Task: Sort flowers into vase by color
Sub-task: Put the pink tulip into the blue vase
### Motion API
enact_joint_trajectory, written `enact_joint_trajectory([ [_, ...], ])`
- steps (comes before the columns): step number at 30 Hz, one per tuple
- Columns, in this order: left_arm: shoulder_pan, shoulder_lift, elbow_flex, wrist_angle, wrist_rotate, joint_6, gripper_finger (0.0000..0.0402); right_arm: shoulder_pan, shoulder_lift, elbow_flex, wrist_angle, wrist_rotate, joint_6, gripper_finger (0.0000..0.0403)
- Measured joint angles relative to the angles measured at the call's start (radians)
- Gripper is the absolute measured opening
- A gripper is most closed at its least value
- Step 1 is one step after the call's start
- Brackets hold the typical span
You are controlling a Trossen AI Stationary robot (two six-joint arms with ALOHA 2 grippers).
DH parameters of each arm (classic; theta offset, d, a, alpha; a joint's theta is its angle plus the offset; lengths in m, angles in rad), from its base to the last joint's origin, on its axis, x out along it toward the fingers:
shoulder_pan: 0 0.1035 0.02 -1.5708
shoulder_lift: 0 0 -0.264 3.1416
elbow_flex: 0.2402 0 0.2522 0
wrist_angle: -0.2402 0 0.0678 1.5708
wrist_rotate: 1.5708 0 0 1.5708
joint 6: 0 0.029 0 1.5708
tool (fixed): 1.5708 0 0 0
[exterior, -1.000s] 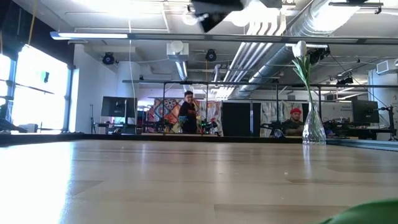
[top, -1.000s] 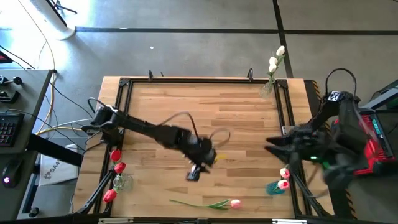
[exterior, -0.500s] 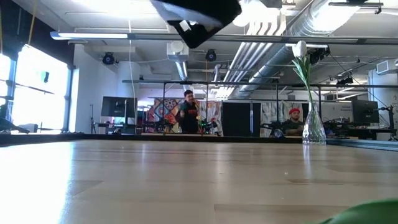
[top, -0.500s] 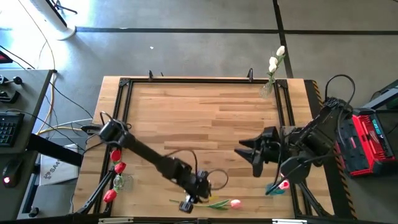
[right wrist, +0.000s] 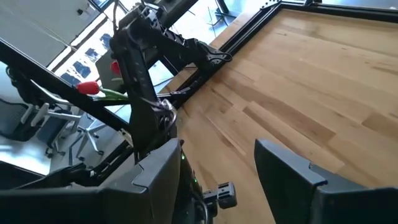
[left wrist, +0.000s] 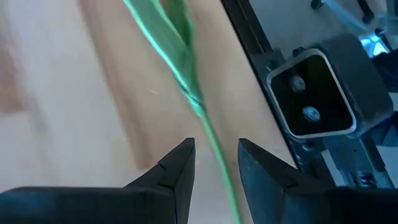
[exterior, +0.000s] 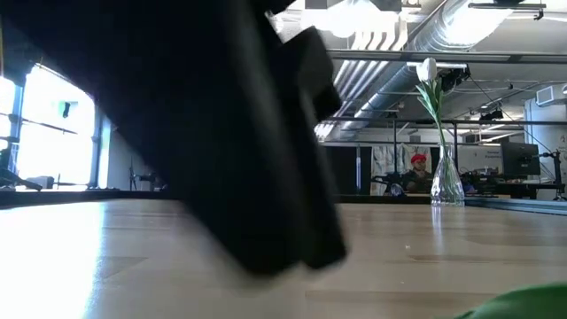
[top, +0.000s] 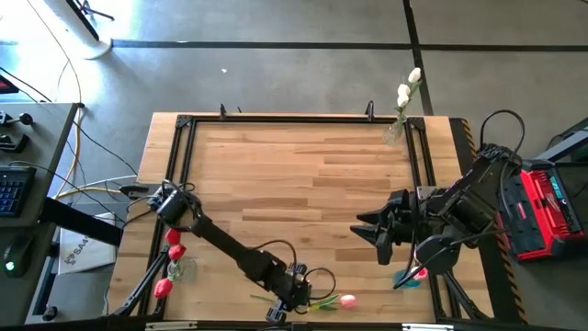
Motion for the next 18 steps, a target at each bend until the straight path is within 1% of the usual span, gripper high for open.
enact_joint_trajectory([
  [5, -0.022, 0.023, 0.000, 0.010, 0.003, -0.019, 0.0110, 0.000, 0.000, 0.000, 0.011, 0.000, 0.006, 0.0193],
  [8, -0.033, 0.037, 0.000, 0.028, -0.017, -0.018, 0.0110, 0.000, 0.000, 0.000, 0.012, 0.000, 0.025, 0.0193],
  [14, -0.052, 0.052, 0.004, 0.018, -0.135, -0.017, 0.0106, 0.000, 0.000, 0.000, 0.034, 0.000, 0.026, 0.0185],
  [16, -0.055, 0.052, 0.004, 0.005, -0.187, -0.014, 0.0095, 0.000, 0.000, 0.000, 0.037, 0.000, 0.026, 0.0176],
  [18, -0.054, 0.052, 0.005, -0.002, -0.218, -0.007, 0.0076, 0.000, 0.000, 0.000, 0.049, 0.000, 0.023, 0.0165],
])
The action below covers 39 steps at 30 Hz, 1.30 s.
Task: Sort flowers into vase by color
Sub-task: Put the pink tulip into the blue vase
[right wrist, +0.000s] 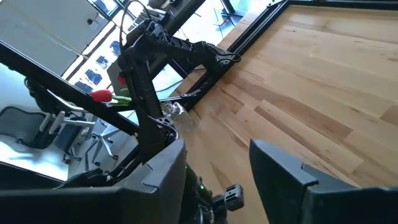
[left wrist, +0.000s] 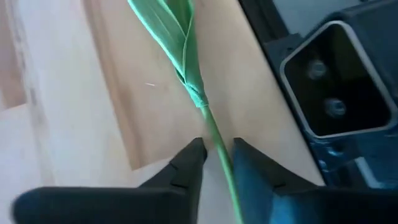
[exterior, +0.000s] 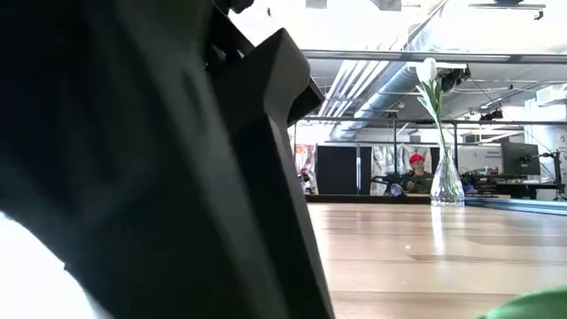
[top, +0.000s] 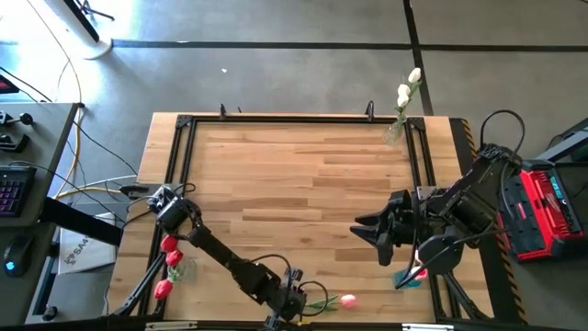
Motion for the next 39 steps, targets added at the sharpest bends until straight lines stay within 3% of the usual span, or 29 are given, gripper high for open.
enact_joint_trajectory([
  [5, 0.018, 0.001, 0.000, -0.009, -0.019, 0.005, 0.0009, 0.000, 0.000, 0.001, 0.002, -0.002, -0.004, 0.0137],
  [12, 0.080, -0.041, -0.008, -0.059, -0.056, -0.008, 0.0002, 0.002, 0.000, 0.106, -0.065, -0.007, -0.094, 0.0124],
  [17, 0.155, -0.139, -0.008, -0.048, -0.075, -0.021, 0.0001, 0.003, 0.000, 0.249, -0.152, -0.001, -0.186, 0.0124],
  [20, 0.209, -0.209, -0.006, -0.038, -0.066, -0.034, 0.0001, 0.003, -0.001, 0.336, -0.256, 0.003, -0.187, 0.0124],
  [25, 0.320, -0.341, -0.005, -0.005, -0.078, -0.039, 0.0000, 0.003, -0.002, 0.463, -0.627, 0.035, 0.032, 0.0124],
  [27, 0.360, -0.394, -0.005, 0.007, -0.090, -0.044, 0.0000, 0.003, -0.018, 0.461, -0.618, 0.060, 0.025, 0.0125],
  [32, 0.468, -0.498, -0.005, 0.057, -0.107, -0.064, 0.0000, -0.003, -0.073, 0.441, -0.565, 0.113, -0.109, 0.0146],
  [39, 0.582, -0.581, -0.005, 0.160, -0.118, -0.106, 0.0000, -0.010, -0.048, 0.441, -0.551, 0.132, -0.176, 0.0212],
])
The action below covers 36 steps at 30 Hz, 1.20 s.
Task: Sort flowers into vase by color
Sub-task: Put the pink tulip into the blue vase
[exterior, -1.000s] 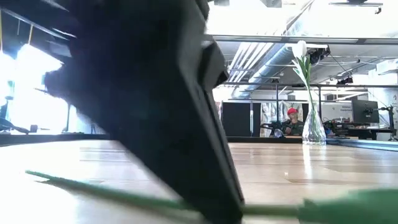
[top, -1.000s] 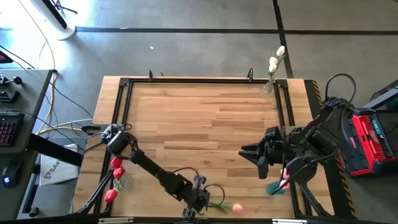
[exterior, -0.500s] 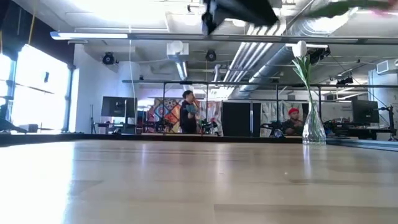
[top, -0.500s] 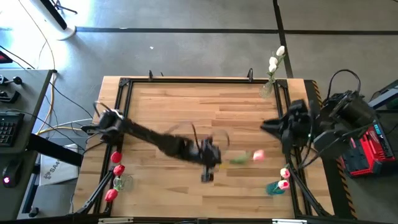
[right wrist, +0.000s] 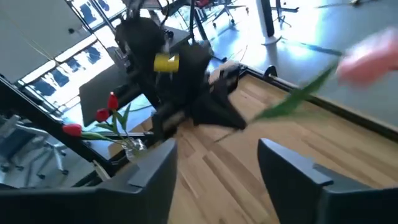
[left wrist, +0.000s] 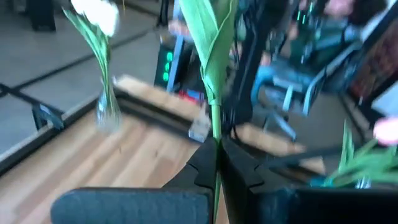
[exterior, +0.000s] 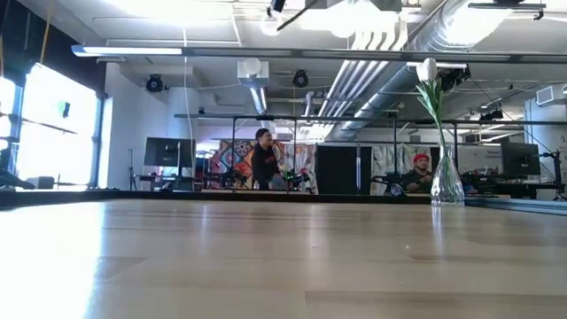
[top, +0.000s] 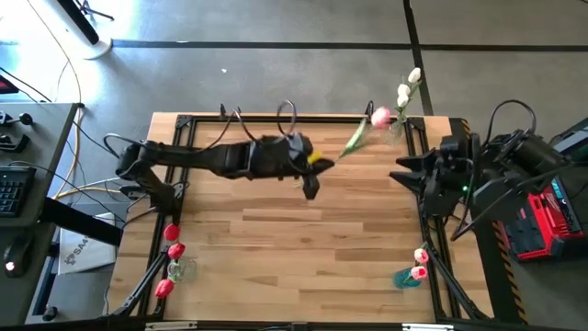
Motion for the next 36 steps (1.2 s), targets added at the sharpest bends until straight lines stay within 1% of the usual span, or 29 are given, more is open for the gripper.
enact_joint_trajectory([
  [2, 0.021, -0.014, 0.000, 0.036, 0.008, -0.005, 0.0000, -0.023, 0.024, 0.000, -0.001, 0.005, -0.009, 0.0230],
  [5, 0.036, -0.017, 0.000, 0.136, 0.027, -0.005, 0.0000, -0.072, 0.063, 0.000, 0.000, 0.048, -0.005, 0.0248],
  [10, 0.035, -0.009, 0.000, 0.318, 0.116, 0.012, 0.0000, -0.175, 0.103, 0.000, -0.001, 0.096, 0.013, 0.0251],
  [12, 0.035, -0.008, 0.001, 0.346, 0.149, 0.042, 0.0000, -0.200, 0.104, -0.001, 0.001, 0.111, 0.011, 0.0251],
  [14, 0.035, -0.008, 0.001, 0.352, 0.166, 0.076, 0.0000, -0.218, 0.100, -0.001, 0.038, 0.119, -0.024, 0.0251],
  [17, 0.039, -0.008, 0.001, 0.351, 0.186, 0.091, 0.0000, -0.235, 0.093, -0.001, 0.188, 0.091, -0.167, 0.0251],
  [20, 0.045, -0.007, 0.001, 0.357, 0.228, 0.096, 0.0000, -0.267, 0.094, -0.001, 0.313, 0.034, -0.297, 0.0251],
  [24, 0.048, -0.007, 0.001, 0.357, 0.298, 0.130, 0.0000, -0.341, 0.094, -0.001, 0.343, -0.001, -0.323, 0.0251],
  [26, 0.048, -0.010, 0.001, 0.356, 0.336, 0.164, 0.0000, -0.370, 0.095, -0.001, 0.347, -0.025, -0.325, 0.0244],
  [28, 0.048, -0.013, 0.001, 0.358, 0.362, 0.183, 0.0000, -0.393, 0.099, -0.001, 0.364, -0.076, -0.344, 0.0223],
  [29, 0.048, -0.013, 0.001, 0.358, 0.370, 0.183, 0.0000, -0.401, 0.101, -0.001, 0.373, -0.104, -0.354, 0.0205],
  [31, 0.048, -0.013, 0.001, 0.354, 0.389, 0.176, 0.0000, -0.412, 0.103, -0.001, 0.376, -0.153, -0.365, 0.0152],
  [34, 0.054, -0.013, 0.001, 0.342, 0.392, 0.159, 0.0001, -0.416, 0.102, -0.001, 0.363, -0.195, -0.388, 0.0042],
  [35, 0.057, -0.013, 0.001, 0.331, 0.395, 0.158, 0.0002, -0.415, 0.100, -0.001, 0.356, -0.198, -0.406, 0.0022],
  [36, 0.062, -0.013, 0.001, 0.317, 0.395, 0.158, 0.0005, -0.413, 0.097, -0.001, 0.346, -0.204, -0.406, 0.0016],
])
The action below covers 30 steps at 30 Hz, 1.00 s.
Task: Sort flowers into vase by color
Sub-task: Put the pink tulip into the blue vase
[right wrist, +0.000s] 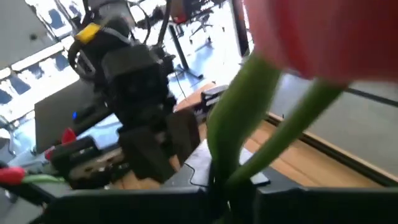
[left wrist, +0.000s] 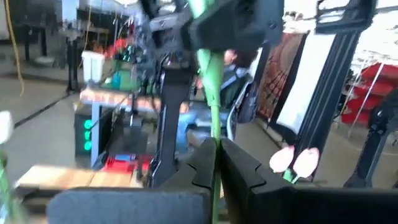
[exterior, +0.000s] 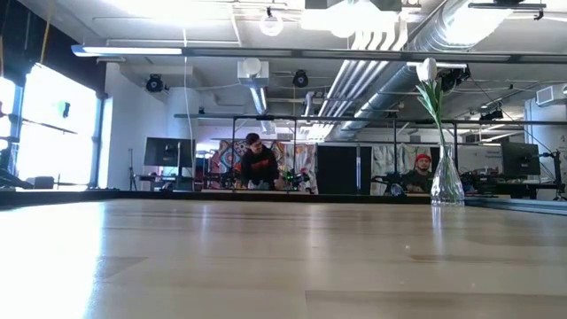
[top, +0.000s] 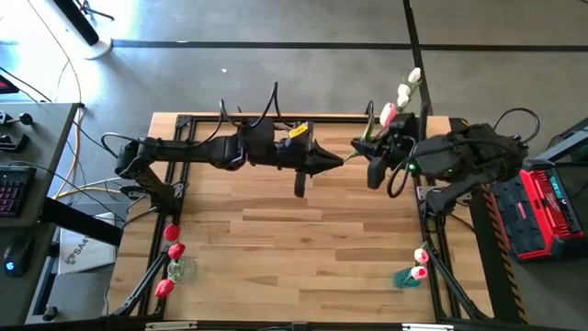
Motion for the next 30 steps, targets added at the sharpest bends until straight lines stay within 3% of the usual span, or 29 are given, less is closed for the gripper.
enact_joint_trajectory([
  [3, 0.005, -0.002, 0.001, -0.100, 0.003, 0.000, 0.0025, 0.000, -0.012, 0.015, -0.118, -0.023, 0.042, 0.0013],
  [7, 0.007, -0.001, 0.001, -0.258, 0.010, 0.017, 0.0063, 0.003, -0.026, 0.072, -0.421, -0.079, 0.172, 0.0006],
  [16, 0.003, 0.007, 0.000, -0.450, 0.005, 0.042, 0.0098, 0.058, -0.075, 0.015, -0.427, -0.479, 0.144, 0.0001],
  [19, -0.004, 0.015, 0.000, -0.445, 0.003, 0.030, 0.0098, 0.114, -0.078, -0.022, -0.424, -0.544, 0.158, 0.0001],
  [30, -0.004, 0.017, 0.000, -0.418, -0.043, -0.037, 0.0092, 0.419, -0.180, -0.271, -0.426, -0.520, 0.395, 0.0000],
])
